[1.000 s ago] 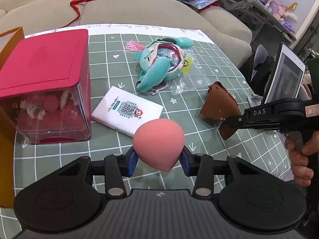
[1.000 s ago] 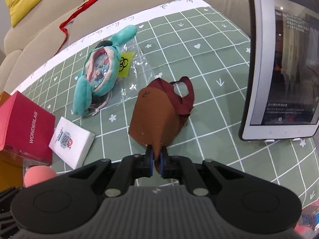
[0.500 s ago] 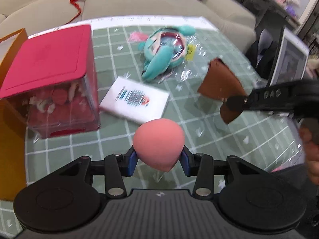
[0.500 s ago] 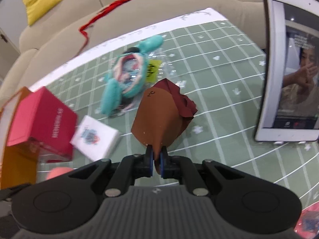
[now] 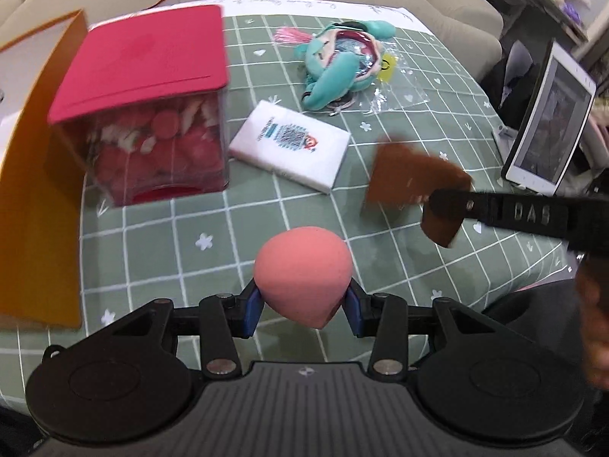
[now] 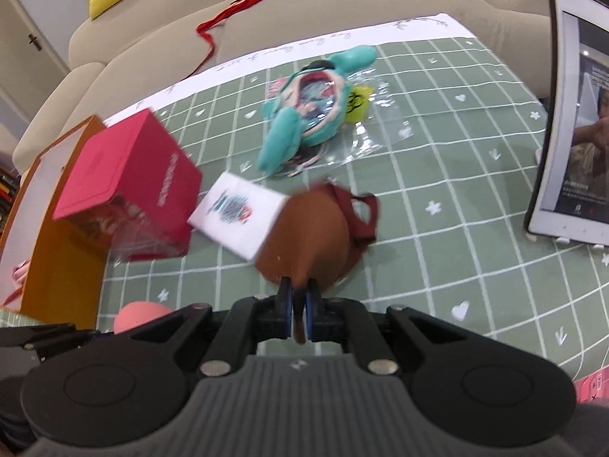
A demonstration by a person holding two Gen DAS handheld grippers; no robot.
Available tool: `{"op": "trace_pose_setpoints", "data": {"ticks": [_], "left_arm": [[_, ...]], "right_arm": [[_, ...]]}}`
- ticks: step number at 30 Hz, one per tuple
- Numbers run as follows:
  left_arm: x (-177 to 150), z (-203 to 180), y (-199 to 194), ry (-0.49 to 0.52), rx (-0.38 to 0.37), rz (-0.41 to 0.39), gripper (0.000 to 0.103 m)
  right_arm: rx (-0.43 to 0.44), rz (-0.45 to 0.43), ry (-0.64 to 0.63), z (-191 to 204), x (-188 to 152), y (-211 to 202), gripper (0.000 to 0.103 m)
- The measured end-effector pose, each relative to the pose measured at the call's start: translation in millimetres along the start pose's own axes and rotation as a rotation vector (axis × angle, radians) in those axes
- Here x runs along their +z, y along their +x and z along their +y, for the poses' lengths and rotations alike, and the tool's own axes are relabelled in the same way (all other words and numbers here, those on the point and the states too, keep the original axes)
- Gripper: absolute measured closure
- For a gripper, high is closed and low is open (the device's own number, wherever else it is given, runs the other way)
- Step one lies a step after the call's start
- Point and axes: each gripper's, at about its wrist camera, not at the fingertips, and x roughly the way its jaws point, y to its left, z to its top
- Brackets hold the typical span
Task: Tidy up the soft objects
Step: 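Lift the brown bag with the right tool while the left tool holds the pink sponge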
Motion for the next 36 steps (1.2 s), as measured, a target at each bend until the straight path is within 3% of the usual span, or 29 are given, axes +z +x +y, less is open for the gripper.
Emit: {"op": "trace_pose_setpoints", "data": {"ticks": [9, 16, 21, 23, 24, 26, 28, 33, 36], "left_arm": [[-15, 26, -35, -0.022, 0.016, -0.033, 0.053], [-21, 59, -71, -0.081, 0.027, -0.109, 0.053], [-26, 77, -85, -0.116, 0.036, -0.148, 0.053], [-27, 82, -85, -0.130, 0.029, -0.150, 0.053], [-27, 82, -84, -0.132, 0.025, -0.148, 0.053], [-28, 82, -82, -0.131, 0.014, -0.143, 0.053], [-29, 81, -82, -0.118, 0.002, -0.146, 0.053], [-31, 75, -83, -0.094, -0.009, -0.153, 0.053], [-31, 77, -81, -0.100, -0.014, -0.142, 0.053]], "right_arm": [[0.090, 0.044, -0.086, 56, -32, -2, 0.100], [0.117, -0.009, -0.124, 92, -34, -16, 0.103], [0.076, -0.016, -0.154, 102, -35, -17, 0.102], [0.010, -0.025, -0.159, 99, -35, -10, 0.094], [-0.024, -0.037, -0.155, 96, -33, -5, 0.070], [-0.093, -0.026, -0.105, 86, -27, 10, 0.044], [-0.125, 0.005, -0.025, 72, -21, 22, 0.045], [-0.164, 0.071, 0.086, 58, -13, 52, 0.019], [-0.199, 0.099, 0.116, 64, -11, 68, 0.013]]}}
